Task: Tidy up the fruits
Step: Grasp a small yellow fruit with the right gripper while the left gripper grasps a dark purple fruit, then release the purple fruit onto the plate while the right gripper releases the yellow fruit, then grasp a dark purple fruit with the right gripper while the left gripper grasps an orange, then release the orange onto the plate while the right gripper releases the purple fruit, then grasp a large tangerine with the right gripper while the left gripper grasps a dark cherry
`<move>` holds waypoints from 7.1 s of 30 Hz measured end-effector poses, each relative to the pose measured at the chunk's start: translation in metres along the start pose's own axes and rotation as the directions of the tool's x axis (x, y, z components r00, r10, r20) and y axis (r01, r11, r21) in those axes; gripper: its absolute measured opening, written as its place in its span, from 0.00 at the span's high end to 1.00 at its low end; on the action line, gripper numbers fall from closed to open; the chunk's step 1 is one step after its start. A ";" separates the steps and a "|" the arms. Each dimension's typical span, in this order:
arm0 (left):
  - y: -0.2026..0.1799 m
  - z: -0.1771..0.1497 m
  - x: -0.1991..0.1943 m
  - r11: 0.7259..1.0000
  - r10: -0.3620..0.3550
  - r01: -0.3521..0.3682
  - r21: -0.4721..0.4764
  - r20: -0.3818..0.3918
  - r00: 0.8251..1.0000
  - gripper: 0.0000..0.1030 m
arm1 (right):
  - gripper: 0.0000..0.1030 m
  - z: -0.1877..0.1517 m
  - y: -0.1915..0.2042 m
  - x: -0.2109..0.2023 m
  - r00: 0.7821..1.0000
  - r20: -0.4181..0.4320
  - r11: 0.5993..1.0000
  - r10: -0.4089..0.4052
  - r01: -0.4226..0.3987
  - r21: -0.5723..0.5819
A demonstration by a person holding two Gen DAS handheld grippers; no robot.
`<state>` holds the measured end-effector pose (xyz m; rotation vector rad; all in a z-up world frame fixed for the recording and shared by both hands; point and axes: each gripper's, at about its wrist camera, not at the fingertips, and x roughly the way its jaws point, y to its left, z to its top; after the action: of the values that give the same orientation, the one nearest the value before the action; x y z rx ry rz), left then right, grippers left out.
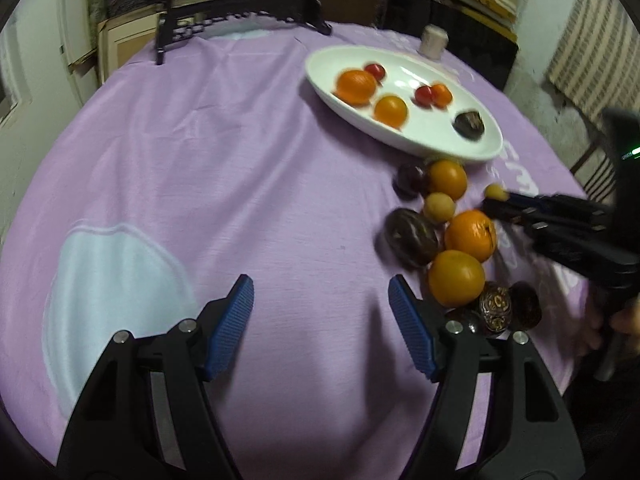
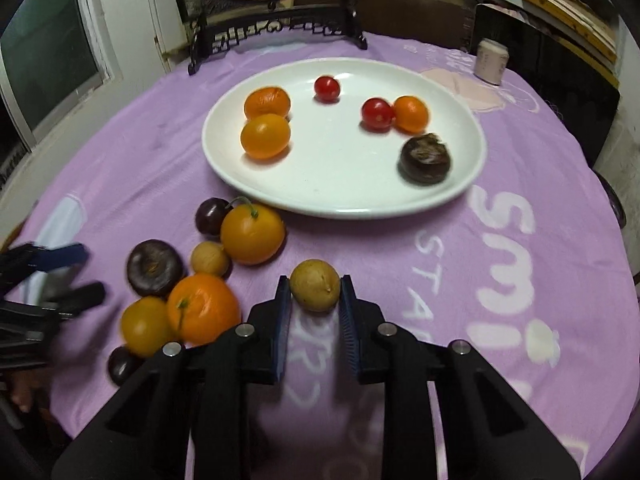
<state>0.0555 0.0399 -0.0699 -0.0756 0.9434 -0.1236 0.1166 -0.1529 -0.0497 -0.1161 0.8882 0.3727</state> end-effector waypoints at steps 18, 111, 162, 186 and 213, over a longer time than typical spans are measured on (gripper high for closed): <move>-0.065 0.018 0.030 0.991 -0.005 0.004 0.132 0.002 1.000 0.64 | 0.76 -0.029 -0.035 -0.046 0.996 0.063 0.991 0.059 -0.066 0.112; -0.085 0.006 -0.021 0.959 -0.243 0.239 0.150 0.004 0.970 0.29 | 0.61 -0.082 -0.005 -0.051 0.998 -0.010 0.993 0.059 -0.057 0.102; -0.072 0.196 0.078 0.979 -0.205 0.205 0.007 0.026 0.978 0.65 | 0.61 0.106 -0.048 0.039 0.997 0.072 0.998 0.004 -0.009 0.066; -0.062 0.176 0.033 0.980 -0.197 0.196 0.023 0.161 0.967 0.36 | 0.43 0.012 -0.028 -0.046 0.993 0.109 0.983 0.041 -0.060 0.172; -0.029 -0.024 -0.051 0.971 -0.226 0.220 0.088 0.062 0.972 0.35 | 0.61 -0.033 0.000 -0.040 0.996 0.046 0.990 0.076 -0.081 0.118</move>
<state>0.0038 0.0181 -0.0395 -0.1114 0.8558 -0.3650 0.0697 -0.1716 -0.0395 0.0371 0.8734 0.3928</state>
